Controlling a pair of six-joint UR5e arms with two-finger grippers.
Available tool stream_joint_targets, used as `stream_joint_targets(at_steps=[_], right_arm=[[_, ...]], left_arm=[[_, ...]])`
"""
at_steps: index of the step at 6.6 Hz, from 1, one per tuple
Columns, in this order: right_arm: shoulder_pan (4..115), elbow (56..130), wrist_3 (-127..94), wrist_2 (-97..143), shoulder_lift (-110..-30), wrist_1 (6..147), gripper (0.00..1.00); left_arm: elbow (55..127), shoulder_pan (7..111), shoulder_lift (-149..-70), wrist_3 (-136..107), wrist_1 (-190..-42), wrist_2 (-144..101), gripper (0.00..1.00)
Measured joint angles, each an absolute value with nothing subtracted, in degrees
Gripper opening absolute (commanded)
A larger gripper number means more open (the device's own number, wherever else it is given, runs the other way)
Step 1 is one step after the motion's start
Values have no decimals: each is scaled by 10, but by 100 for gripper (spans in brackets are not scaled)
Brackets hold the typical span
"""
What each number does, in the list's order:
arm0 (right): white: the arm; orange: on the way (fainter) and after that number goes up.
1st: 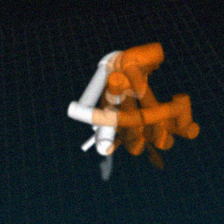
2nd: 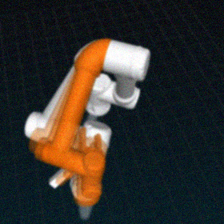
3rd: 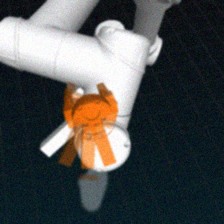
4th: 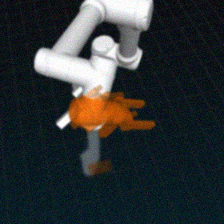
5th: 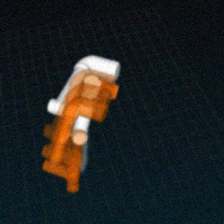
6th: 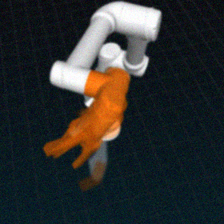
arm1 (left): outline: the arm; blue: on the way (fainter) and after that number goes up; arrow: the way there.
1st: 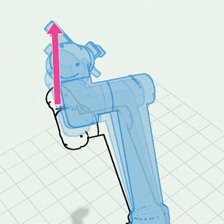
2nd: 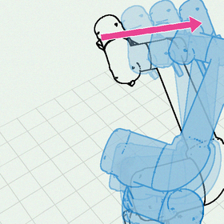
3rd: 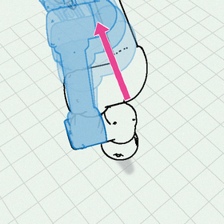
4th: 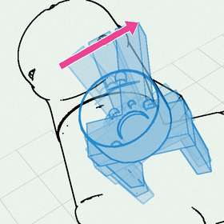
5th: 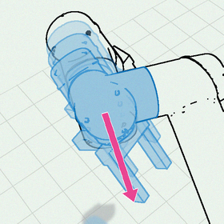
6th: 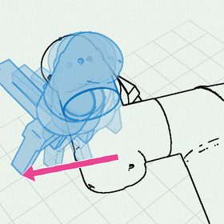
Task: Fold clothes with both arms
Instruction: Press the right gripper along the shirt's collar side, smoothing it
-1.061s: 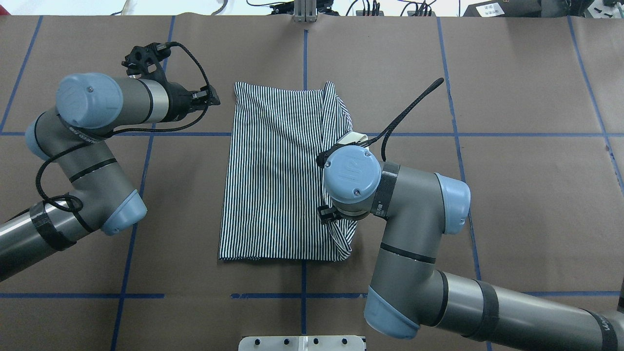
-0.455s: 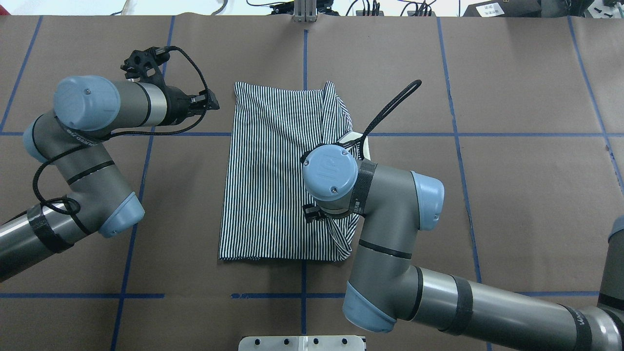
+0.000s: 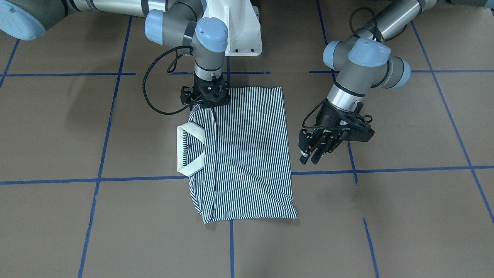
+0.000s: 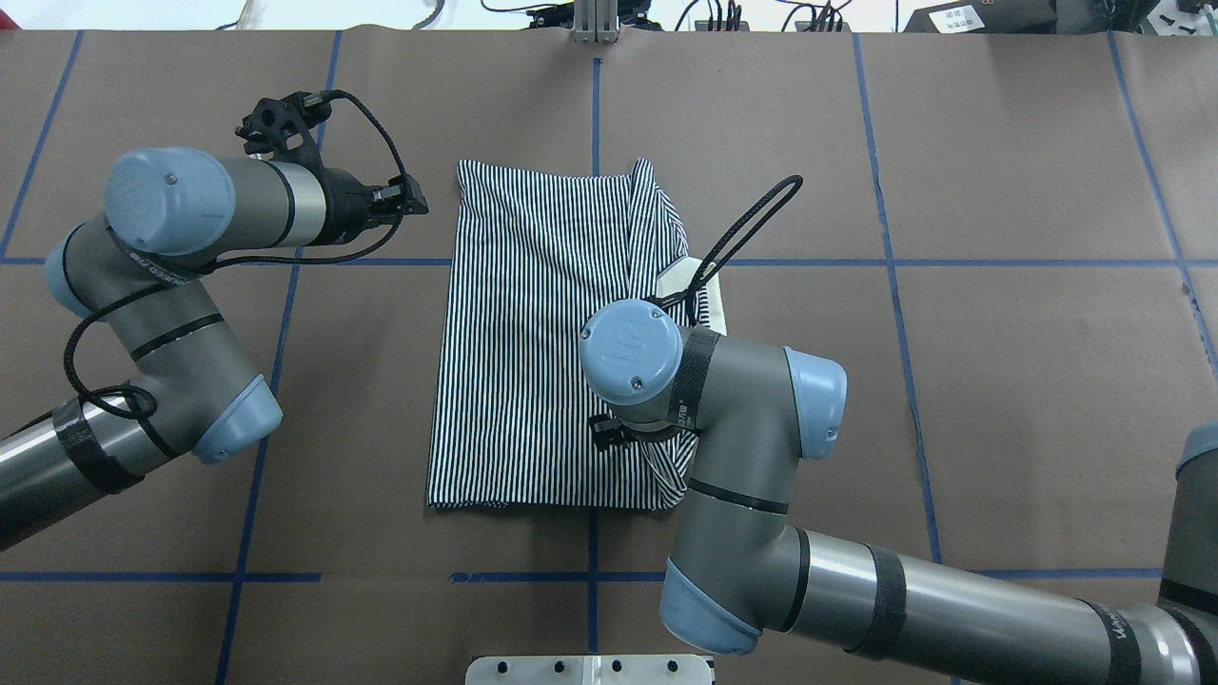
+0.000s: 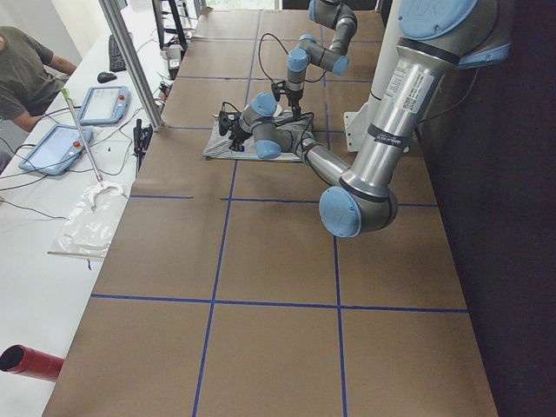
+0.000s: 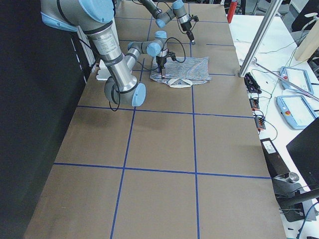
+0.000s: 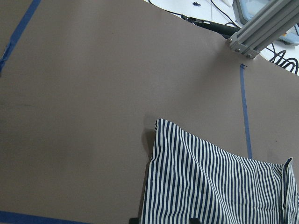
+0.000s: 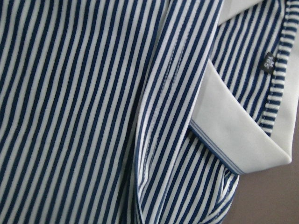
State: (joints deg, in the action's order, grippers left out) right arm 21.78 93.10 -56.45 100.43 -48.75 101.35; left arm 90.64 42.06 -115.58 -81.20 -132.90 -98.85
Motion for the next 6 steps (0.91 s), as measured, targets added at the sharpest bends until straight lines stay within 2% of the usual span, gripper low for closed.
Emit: stream_joint_targets(at_steps=[4, 6], right_arm=[[221, 931, -557, 1019, -506, 1017, 100], [232, 961, -545, 1023, -547, 1017, 100]], left_arm=[[907, 421, -1155, -813, -1330, -989, 47], [908, 420, -1155, -812, -1329, -989, 47]])
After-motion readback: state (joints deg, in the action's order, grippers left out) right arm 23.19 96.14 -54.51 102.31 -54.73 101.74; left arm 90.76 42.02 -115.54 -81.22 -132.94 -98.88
